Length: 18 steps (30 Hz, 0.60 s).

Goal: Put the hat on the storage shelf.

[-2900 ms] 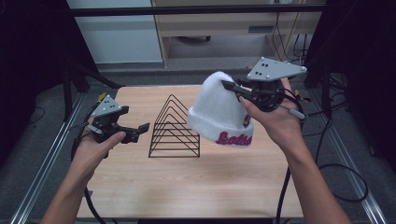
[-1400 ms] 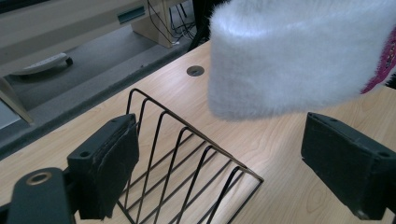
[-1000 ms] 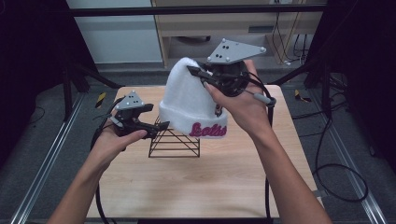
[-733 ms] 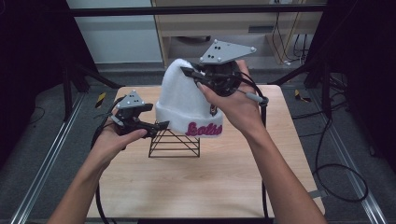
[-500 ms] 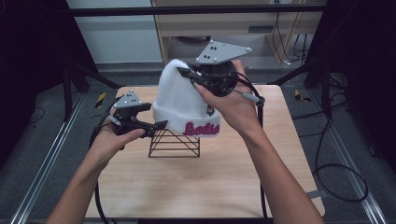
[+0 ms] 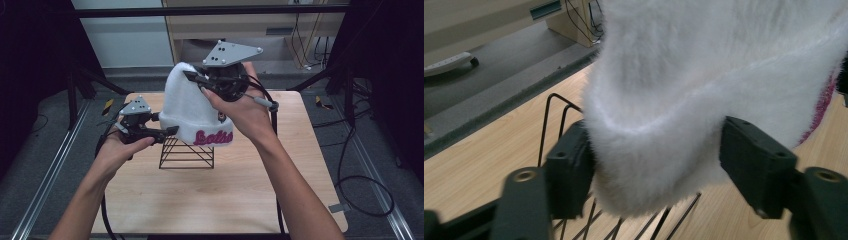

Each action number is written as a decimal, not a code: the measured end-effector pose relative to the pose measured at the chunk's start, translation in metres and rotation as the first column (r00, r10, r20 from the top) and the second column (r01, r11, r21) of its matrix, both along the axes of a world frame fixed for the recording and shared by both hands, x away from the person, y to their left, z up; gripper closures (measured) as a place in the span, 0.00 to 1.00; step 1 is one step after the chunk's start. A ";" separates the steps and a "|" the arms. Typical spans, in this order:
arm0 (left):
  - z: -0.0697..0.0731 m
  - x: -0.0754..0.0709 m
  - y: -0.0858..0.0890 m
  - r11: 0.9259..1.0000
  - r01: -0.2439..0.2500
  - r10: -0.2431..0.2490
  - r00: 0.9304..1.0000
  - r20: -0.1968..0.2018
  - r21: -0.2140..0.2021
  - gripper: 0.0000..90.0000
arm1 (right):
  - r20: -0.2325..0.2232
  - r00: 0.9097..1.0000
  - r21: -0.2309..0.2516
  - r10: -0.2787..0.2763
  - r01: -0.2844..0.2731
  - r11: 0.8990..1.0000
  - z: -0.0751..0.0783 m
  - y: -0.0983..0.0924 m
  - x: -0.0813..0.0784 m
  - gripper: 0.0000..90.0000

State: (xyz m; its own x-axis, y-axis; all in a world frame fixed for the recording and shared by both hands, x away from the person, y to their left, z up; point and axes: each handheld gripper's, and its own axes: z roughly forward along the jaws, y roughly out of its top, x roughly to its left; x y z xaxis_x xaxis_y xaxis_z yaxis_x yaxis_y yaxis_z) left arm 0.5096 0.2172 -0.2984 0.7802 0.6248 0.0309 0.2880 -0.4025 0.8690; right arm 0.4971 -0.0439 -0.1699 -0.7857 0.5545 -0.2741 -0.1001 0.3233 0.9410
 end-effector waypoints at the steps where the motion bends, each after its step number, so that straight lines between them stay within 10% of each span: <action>1: 0.001 0.001 0.002 1.000 -0.006 0.006 1.000 -0.003 -0.007 0.46 | 0.000 1.000 -0.001 0.001 -0.001 1.000 0.000 0.000 0.001 0.93; 8: 0.002 0.003 0.003 0.999 -0.045 0.045 0.999 -0.003 -0.007 0.71 | -0.007 1.000 -0.020 -0.001 0.001 1.000 -0.003 0.006 0.012 0.93; 18: -0.001 0.010 0.004 0.991 -0.133 0.133 0.991 0.009 -0.007 0.77 | -0.047 0.999 -0.004 -0.017 0.016 1.000 -0.015 0.003 0.036 0.93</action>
